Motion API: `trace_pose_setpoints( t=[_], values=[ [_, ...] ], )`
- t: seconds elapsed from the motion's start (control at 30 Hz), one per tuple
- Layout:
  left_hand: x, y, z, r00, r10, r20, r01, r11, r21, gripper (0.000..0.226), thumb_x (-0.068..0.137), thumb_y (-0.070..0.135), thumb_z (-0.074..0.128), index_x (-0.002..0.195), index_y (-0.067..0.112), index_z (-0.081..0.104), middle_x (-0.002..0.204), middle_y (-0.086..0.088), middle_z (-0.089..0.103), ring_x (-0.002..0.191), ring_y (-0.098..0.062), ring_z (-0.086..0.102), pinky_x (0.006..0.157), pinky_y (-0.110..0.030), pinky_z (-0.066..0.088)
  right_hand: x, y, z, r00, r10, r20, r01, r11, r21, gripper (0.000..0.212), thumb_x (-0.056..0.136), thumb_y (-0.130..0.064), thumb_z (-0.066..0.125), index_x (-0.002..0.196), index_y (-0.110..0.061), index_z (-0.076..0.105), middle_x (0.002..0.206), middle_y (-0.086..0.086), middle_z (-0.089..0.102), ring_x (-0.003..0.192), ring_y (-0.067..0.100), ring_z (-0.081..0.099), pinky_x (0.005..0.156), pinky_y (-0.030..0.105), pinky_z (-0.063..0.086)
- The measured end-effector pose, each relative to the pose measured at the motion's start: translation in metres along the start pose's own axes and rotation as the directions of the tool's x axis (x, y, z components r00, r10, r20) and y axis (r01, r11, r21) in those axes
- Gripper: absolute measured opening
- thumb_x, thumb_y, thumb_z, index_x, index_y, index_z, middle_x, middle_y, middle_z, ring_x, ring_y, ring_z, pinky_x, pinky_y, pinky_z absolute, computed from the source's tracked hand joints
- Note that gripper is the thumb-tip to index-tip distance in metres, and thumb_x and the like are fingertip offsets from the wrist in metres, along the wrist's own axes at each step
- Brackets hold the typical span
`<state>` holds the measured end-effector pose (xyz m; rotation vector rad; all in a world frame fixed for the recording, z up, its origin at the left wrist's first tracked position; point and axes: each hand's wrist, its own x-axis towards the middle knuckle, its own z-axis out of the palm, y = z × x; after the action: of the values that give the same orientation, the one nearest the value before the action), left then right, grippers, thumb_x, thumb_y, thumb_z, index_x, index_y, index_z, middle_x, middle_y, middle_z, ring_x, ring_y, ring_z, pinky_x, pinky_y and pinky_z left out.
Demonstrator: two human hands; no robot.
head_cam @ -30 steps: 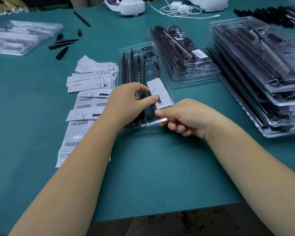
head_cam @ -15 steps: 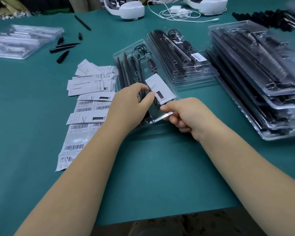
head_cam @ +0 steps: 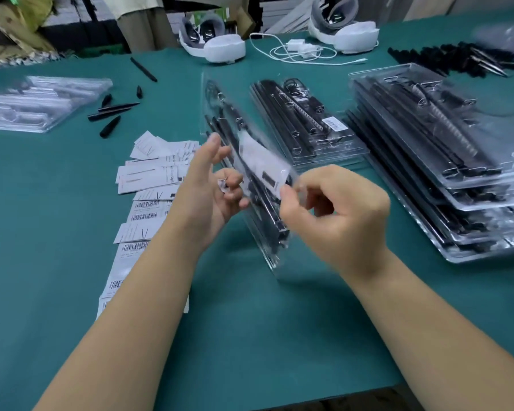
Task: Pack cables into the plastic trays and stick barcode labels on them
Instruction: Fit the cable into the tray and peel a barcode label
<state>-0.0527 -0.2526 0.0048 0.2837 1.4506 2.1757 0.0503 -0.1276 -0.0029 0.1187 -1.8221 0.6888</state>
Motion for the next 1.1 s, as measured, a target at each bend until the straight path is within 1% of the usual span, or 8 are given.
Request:
trace_pose_setpoints(
  t=[0.17,0.33,0.47,0.6,0.7,0.8,0.9,1.1],
  values=[
    [-0.009,0.018,-0.008,0.993,-0.118,-0.012,0.115,0.986,-0.121,0.098,0.063,0.072,0.051,0.134,0.005,0.044,0.085,-0.01,0.042,0.075,-0.026,0.039,0.069,-0.034,0.049,0.002,-0.014,-0.001,0.979,-0.174,0.104,0.157,0.976,0.148,0.024,0.07,-0.022,0.073,0.068,0.001,0.068,0.073,0.01,0.062,0.065,0.02,0.052,0.07,0.023,0.043],
    [-0.015,0.034,-0.02,0.987,-0.161,-0.016,0.161,0.986,0.045,0.1,0.063,0.066,0.064,0.138,0.002,0.046,0.133,-0.025,0.051,0.12,-0.044,0.051,0.104,-0.054,0.039,-0.003,-0.017,0.001,0.868,-0.131,0.48,-0.061,0.93,0.363,0.034,0.073,-0.027,0.067,0.093,0.001,0.066,0.11,0.013,0.061,0.105,0.024,0.056,0.095,0.033,0.042],
    [-0.017,0.041,-0.029,0.991,-0.104,-0.081,0.118,0.973,0.198,0.046,0.08,0.024,0.064,0.121,0.004,0.052,0.101,-0.018,0.057,0.079,-0.03,0.061,0.079,-0.041,0.052,-0.006,-0.015,0.0,0.761,0.059,0.646,-0.441,0.777,0.449,0.036,0.081,-0.031,0.053,0.109,-0.009,0.061,0.112,0.004,0.063,0.109,0.013,0.057,0.096,0.026,0.042],
    [-0.015,0.036,-0.03,0.986,0.008,-0.166,0.041,0.956,0.292,0.02,0.09,0.007,0.043,0.107,0.004,0.053,0.062,0.005,0.066,0.048,-0.002,0.063,0.042,-0.014,0.047,-0.004,0.002,0.011,0.591,0.512,0.623,-0.729,0.67,0.141,0.018,0.086,-0.031,0.062,0.102,-0.032,0.055,0.102,-0.016,0.06,0.097,-0.002,0.056,0.087,0.018,0.042],
    [-0.014,0.03,-0.029,0.985,-0.018,-0.172,0.064,0.961,0.27,0.022,0.088,0.006,0.043,0.102,0.004,0.06,0.082,0.002,0.061,0.05,0.001,0.06,0.038,-0.011,0.044,-0.002,0.023,0.015,0.371,0.693,0.618,-0.827,0.549,-0.119,0.04,0.085,-0.037,0.064,0.121,-0.029,0.047,0.11,-0.011,0.056,0.099,0.009,0.057,0.091,0.027,0.044],
    [-0.007,0.024,-0.034,0.979,-0.102,-0.176,0.14,0.965,0.222,0.022,0.079,0.006,0.05,0.091,0.009,0.068,0.1,-0.006,0.054,0.065,-0.009,0.04,0.055,-0.019,0.039,-0.001,0.035,0.015,0.241,0.754,0.611,-0.922,0.374,-0.098,0.055,0.082,-0.04,0.067,0.131,-0.027,0.044,0.092,-0.01,0.056,0.079,0.008,0.056,0.08,0.031,0.048],
    [0.002,0.014,-0.035,0.96,-0.123,-0.252,0.214,0.902,0.375,0.022,0.083,0.017,0.052,0.097,0.005,0.065,0.09,-0.005,0.057,0.062,-0.011,0.034,0.057,-0.024,0.037,-0.003,0.04,0.014,0.198,0.747,0.635,-0.893,0.404,-0.197,0.052,0.081,-0.04,0.069,0.126,-0.031,0.045,0.087,-0.007,0.057,0.068,0.008,0.054,0.067,0.028,0.048],
    [0.009,0.006,-0.041,0.939,0.083,-0.333,0.269,0.425,0.864,0.05,0.087,0.05,0.052,0.072,0.003,0.06,0.058,-0.006,0.058,0.043,-0.02,0.06,0.042,-0.024,0.045,0.0,0.042,0.004,0.259,0.728,0.635,-0.605,0.635,-0.481,0.038,0.081,-0.055,0.053,0.109,-0.034,0.04,0.064,-0.008,0.053,0.054,0.009,0.051,0.052,0.029,0.039]
  ],
)
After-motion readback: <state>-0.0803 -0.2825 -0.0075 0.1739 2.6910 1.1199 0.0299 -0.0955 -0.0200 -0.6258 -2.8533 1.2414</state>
